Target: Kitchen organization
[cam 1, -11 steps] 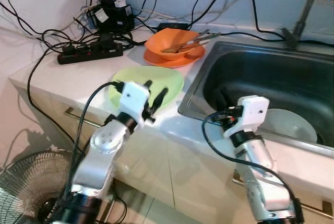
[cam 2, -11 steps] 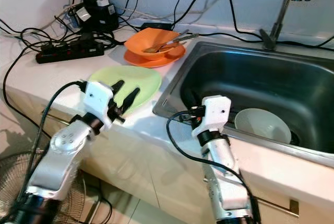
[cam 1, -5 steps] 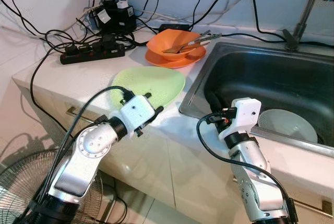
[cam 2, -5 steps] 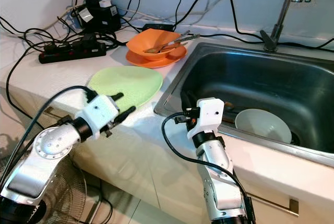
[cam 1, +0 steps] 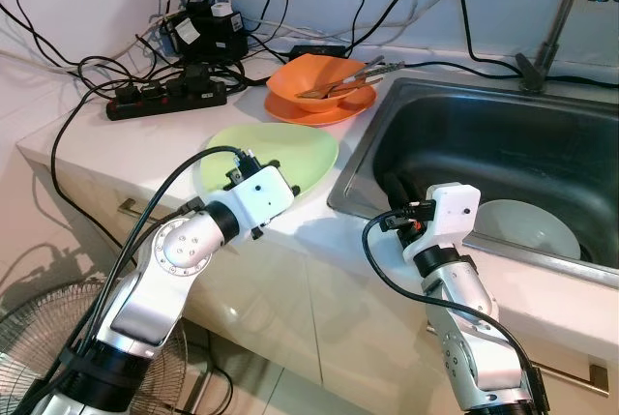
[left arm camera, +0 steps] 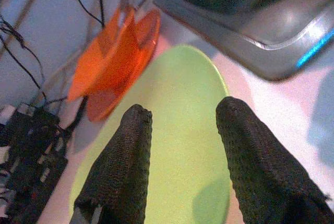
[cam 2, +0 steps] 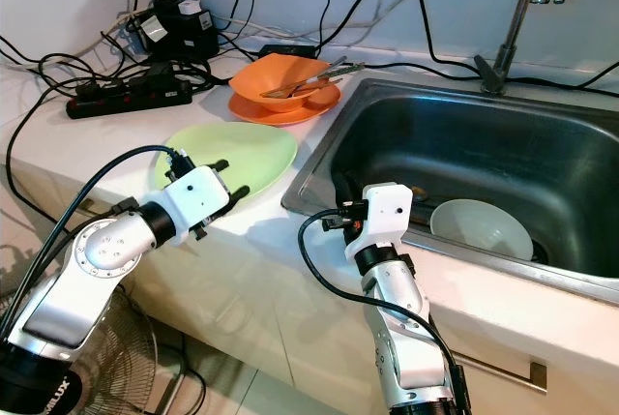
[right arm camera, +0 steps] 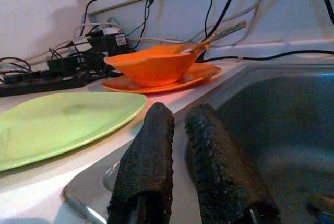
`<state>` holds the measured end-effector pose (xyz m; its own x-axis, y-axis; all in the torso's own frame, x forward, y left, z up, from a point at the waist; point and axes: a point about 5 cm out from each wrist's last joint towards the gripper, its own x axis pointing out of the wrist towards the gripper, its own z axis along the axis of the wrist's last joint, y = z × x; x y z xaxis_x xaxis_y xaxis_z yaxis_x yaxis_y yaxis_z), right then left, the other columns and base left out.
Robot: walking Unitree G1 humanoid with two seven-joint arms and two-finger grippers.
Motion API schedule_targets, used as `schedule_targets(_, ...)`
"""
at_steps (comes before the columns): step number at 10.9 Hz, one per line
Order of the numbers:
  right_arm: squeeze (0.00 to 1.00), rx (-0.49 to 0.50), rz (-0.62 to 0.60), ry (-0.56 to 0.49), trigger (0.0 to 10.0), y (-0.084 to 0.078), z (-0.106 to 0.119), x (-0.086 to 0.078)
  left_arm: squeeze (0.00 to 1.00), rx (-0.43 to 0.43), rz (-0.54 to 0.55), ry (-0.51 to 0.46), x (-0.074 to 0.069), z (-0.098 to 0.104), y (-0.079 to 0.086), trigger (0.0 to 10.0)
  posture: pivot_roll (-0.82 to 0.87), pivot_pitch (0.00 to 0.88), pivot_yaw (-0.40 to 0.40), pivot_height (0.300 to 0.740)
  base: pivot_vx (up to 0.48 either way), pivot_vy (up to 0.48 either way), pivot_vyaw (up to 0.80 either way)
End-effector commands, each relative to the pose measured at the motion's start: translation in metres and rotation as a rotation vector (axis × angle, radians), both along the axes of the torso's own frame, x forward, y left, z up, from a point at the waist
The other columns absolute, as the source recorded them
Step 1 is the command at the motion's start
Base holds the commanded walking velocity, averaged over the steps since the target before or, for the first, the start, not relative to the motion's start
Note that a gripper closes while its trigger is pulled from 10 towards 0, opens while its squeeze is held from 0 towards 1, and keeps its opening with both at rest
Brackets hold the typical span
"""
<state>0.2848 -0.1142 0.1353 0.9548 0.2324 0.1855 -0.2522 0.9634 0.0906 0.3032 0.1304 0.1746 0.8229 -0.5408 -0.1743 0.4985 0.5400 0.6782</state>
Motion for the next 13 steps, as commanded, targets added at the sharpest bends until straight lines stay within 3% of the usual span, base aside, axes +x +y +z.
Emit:
schedule_targets(1,0.00,0.005,0.007,-0.015,10.0,0.003,0.005,0.003,0.00,0.029,0.009,0.008,0.004,-0.001,0.001,10.0,0.07,0.051,0.096,0.740,0.000,0.000,0.00)
schedule_targets(4,0.00,0.005,0.008,-0.009,10.0,0.003,0.005,0.003,0.00,0.056,0.015,0.021,0.007,-0.005,-0.002,10.0,0.07,0.053,0.094,0.740,0.000,0.000,0.00)
schedule_targets(12,0.00,0.007,0.004,-0.001,10.0,0.004,0.004,0.004,0.00,0.287,0.181,0.059,0.018,-0.028,0.018,10.0,0.06,0.053,0.097,0.740,0.000,0.000,0.00)
schedule_targets(13,0.00,0.008,0.004,0.000,10.0,0.005,0.004,0.004,0.00,0.283,0.174,0.067,0.018,-0.029,0.016,10.0,0.06,0.052,0.097,0.740,0.000,0.000,0.00)
